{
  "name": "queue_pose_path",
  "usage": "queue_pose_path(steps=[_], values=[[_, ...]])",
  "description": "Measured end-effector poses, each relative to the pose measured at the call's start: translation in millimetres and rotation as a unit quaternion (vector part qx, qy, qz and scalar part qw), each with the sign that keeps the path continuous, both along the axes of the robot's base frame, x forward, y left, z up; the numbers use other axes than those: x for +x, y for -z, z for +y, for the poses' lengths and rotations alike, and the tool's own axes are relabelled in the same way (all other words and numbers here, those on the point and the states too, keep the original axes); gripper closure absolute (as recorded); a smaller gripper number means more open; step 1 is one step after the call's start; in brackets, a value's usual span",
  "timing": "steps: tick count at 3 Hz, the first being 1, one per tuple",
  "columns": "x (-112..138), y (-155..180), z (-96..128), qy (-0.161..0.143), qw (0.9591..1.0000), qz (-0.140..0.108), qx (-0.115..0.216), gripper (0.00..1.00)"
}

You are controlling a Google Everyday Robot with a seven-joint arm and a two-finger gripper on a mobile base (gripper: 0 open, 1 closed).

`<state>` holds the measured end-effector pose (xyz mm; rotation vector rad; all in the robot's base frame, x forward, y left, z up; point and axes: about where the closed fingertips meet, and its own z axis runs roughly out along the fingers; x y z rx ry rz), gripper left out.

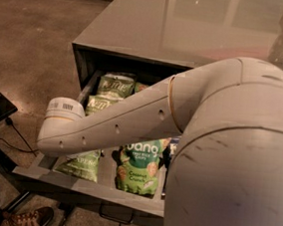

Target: Pick green jalapeno chip bag from top drawer and place on counter

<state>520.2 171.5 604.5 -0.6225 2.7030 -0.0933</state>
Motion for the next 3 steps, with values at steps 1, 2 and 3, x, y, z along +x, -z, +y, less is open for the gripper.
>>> queue_pose_path(steps=[1,2,3], values=[[0.0,-0.4,0.0,0.000,1.0000,0.000,0.000,0.90],[0.0,-3.1,0.0,0.000,1.0000,0.000,0.000,1.00],[-11.5,-31.5,-18.5,-0.057,0.9976,-0.035,0.018,1.00]])
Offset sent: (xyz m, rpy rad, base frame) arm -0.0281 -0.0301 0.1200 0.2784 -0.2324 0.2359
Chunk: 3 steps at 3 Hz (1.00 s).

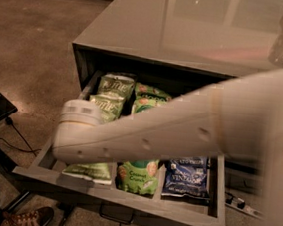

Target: Pick green jalapeno chip bag from top drawer and place on counter

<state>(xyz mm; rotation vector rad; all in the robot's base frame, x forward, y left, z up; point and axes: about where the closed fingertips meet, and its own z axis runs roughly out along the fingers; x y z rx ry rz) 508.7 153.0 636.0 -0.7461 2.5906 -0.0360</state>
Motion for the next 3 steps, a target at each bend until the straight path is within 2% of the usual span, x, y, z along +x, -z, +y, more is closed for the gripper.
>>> queue_pose_path(steps=[1,2,3], values=[[-5.2,-56.0,-28.2,-0.039,0.9966,-0.041,0.060,1.00],[-12.0,-97.2,-23.1,-0.071,0.9879,-0.061,0.124,1.00],[-23.6,-139.8,-12.1,-0.102,0.9785,-0.081,0.160,1.00]])
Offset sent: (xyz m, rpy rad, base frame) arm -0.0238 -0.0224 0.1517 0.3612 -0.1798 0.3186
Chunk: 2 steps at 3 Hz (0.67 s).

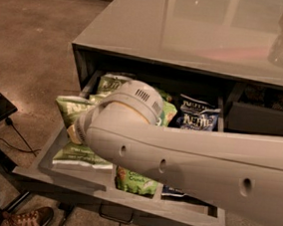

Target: Pick green jalapeno chip bag from top drawer and place on counter

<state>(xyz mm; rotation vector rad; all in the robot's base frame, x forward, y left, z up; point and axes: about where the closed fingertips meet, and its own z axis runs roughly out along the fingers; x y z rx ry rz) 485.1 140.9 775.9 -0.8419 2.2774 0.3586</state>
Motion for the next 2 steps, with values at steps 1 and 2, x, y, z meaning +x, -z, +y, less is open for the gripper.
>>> queue_pose_path(steps=[1,2], values=[[-5.2,0.0,1.9,-0.022,0.9997,-0.002,-0.007,1.00],[-4.5,-7.6,-2.3,-0.017,0.9998,-0.006,-0.010,1.00]])
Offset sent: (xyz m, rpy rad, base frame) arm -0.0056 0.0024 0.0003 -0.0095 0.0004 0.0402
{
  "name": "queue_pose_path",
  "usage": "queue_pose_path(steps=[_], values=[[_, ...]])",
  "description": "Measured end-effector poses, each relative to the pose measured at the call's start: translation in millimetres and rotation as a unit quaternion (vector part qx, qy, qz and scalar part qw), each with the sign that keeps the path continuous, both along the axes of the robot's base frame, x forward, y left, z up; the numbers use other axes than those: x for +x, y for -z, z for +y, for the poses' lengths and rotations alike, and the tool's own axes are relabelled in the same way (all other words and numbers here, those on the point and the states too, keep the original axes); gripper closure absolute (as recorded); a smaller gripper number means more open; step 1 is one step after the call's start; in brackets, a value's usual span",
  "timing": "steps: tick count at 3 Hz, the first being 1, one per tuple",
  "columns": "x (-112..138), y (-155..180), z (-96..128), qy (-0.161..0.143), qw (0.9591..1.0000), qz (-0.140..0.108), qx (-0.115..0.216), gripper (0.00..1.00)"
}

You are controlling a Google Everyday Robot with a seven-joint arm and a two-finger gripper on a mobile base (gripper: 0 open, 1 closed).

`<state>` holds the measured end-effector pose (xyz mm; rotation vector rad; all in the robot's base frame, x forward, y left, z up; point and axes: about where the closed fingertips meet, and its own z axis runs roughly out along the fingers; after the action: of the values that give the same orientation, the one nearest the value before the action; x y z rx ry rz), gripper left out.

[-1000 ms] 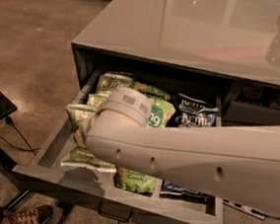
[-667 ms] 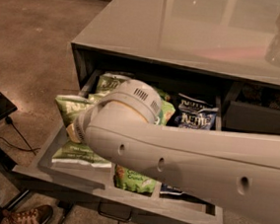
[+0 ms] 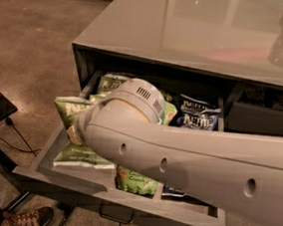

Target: Pick green jalapeno chip bag from top drawer and place on counter

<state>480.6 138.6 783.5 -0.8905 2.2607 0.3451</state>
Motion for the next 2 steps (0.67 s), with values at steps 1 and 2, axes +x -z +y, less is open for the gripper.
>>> queue_pose_path(steps=[1,2], values=[[10.1,-22.3,-22.2,0.020,0.9995,-0.011,0.021,1.00],[29.6,-48.5,-63.8,0.053,0.9964,-0.026,0.061,1.00]])
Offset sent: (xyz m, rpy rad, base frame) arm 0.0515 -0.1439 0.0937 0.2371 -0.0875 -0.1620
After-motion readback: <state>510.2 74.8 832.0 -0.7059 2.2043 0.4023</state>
